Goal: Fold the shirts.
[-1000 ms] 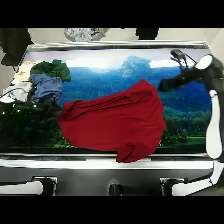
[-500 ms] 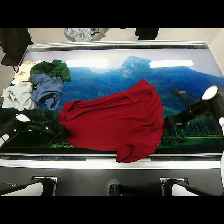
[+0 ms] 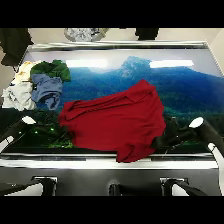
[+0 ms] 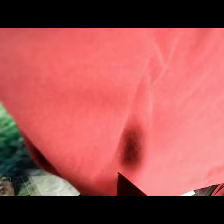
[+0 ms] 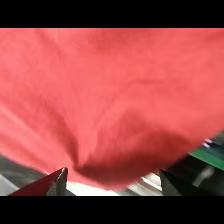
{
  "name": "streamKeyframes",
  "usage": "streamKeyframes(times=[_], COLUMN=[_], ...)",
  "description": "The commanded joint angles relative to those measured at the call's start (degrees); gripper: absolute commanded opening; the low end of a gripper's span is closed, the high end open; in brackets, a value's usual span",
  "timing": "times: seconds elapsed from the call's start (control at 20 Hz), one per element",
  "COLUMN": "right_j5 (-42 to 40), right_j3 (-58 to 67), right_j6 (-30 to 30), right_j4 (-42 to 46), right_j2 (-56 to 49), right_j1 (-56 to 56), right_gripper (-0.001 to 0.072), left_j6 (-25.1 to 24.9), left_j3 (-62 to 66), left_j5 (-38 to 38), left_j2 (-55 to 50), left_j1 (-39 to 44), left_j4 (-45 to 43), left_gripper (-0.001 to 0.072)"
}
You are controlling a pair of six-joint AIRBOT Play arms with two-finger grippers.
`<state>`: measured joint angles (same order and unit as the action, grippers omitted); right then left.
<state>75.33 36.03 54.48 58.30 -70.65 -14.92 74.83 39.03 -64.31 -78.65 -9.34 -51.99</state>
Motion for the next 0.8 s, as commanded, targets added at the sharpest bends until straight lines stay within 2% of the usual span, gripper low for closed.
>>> streamKeyframes(times=[0.0,0.05,0.1,0.15,0.25,0.3,0.4,0.5,0.6,0.75], right_j5=[-6.5,-8.0,-9.0,-9.0,-4.7,-2.7,-2.7,-7.5,-17.0,-32.0], right_j3=[-5.8,-5.8,-5.5,-4.3,1.7,6.3,18.5,32.7,45.7,55.4], right_j6=[-0.3,-0.4,-0.7,-1.7,-8.6,-10.5,-12.1,-12.1,-12.3,-13.3], right_j4=[-5.2,-5.3,-6.1,-7.0,-7.8,-7.2,-5.2,-3.9,-2.2,1.0], right_j2=[0.3,0.3,0.5,0.8,3.1,5.1,11.1,18.2,25.4,35.1], right_j1=[0.0,-0.1,-0.1,-0.1,-0.1,-0.1,-0.1,-0.1,-0.1,-0.1], right_gripper=[0.0675,0.0529,0.0161,0.0039,0.0038,0.0038,0.0038,0.0039,0.004,0.004], left_j6=[-0.1,-0.1,-0.1,-1.7,-2.1,0.1,2.5,5.3,8.0,12.4], left_j3=[-0.1,-0.1,0.2,1.4,7.2,11.4,22.0,35.6,49.7,63.4], left_j5=[0.9,0.7,0.3,-2.0,-7.1,-7.9,-7.6,-6.6,-3.4,4.9], left_j2=[0.2,0.2,0.2,0.3,3.3,6.9,15.4,23.4,30.0,37.4], left_j1=[0.1,0.1,0.1,0.1,0.2,0.1,0.1,0.1,0.1,0.1], left_j4=[-0.7,-0.7,-0.7,-1.0,-7.5,-11.0,-12.5,-12.4,-12.5,-12.6], left_gripper=[0.0029,0.0029,0.0029,0.0028,0.0026,0.0026,0.0026,0.0027,0.0027,0.0027])
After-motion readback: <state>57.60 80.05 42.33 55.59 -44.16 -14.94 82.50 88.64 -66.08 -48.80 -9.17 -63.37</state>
